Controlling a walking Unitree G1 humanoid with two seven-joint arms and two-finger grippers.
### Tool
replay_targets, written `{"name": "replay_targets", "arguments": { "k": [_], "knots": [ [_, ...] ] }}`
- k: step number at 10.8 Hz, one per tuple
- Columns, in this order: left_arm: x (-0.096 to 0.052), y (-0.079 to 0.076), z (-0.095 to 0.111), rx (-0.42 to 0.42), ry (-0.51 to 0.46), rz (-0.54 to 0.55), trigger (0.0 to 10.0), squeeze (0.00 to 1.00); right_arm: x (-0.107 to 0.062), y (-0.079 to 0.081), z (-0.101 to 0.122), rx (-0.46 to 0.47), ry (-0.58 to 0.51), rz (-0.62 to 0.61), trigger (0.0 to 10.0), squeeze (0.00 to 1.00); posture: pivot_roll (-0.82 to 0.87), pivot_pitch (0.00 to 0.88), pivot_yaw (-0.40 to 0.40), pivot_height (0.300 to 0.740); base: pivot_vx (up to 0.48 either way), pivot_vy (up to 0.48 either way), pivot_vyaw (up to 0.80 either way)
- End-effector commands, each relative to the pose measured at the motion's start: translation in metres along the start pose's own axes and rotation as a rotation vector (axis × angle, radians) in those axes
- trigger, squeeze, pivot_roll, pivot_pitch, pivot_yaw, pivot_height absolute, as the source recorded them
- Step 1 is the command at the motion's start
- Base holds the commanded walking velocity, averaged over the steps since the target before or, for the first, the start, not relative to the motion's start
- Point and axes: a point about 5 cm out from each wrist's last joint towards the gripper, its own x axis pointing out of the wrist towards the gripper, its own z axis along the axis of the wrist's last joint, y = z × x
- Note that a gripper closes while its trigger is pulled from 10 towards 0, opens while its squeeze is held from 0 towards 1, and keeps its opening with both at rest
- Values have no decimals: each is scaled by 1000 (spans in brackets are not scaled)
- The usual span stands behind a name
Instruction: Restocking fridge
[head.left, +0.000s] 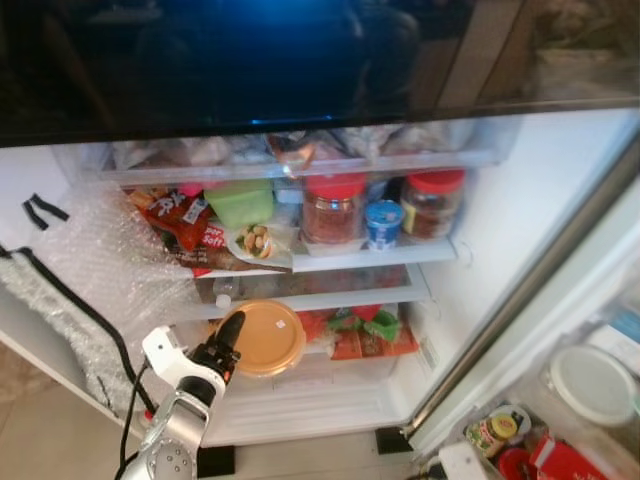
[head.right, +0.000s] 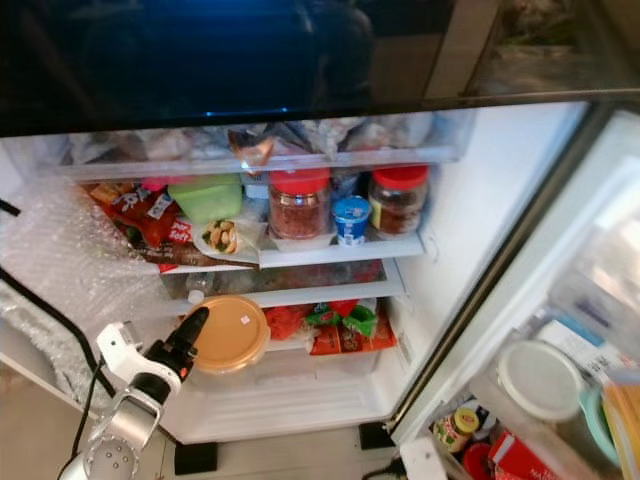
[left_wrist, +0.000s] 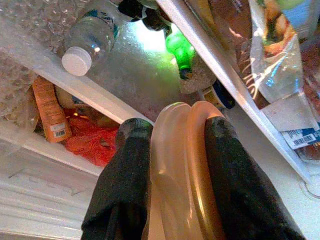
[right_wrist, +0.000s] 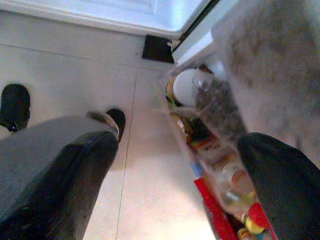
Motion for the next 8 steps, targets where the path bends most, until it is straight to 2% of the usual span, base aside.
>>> {"name": "replay_targets", "arguments": {
  "k": [1,3,8],
  "knots": [
    [3,-3,-4,-19,9,-12,10000,0,0,2,-1,26,5,3,10000,0,-28,50,2,740,0,0,0],
    [8,-6,-4,-27,2,-21,10000,0,0,8,-1,32,-4,27,10000,0,-30,53,0,740,0,0,0],
    [12,-9,-1,-26,-14,-35,10000,0,0,11,-4,30,5,39,10000,0,-30,54,1,740,0,0,0]
  ]
}}
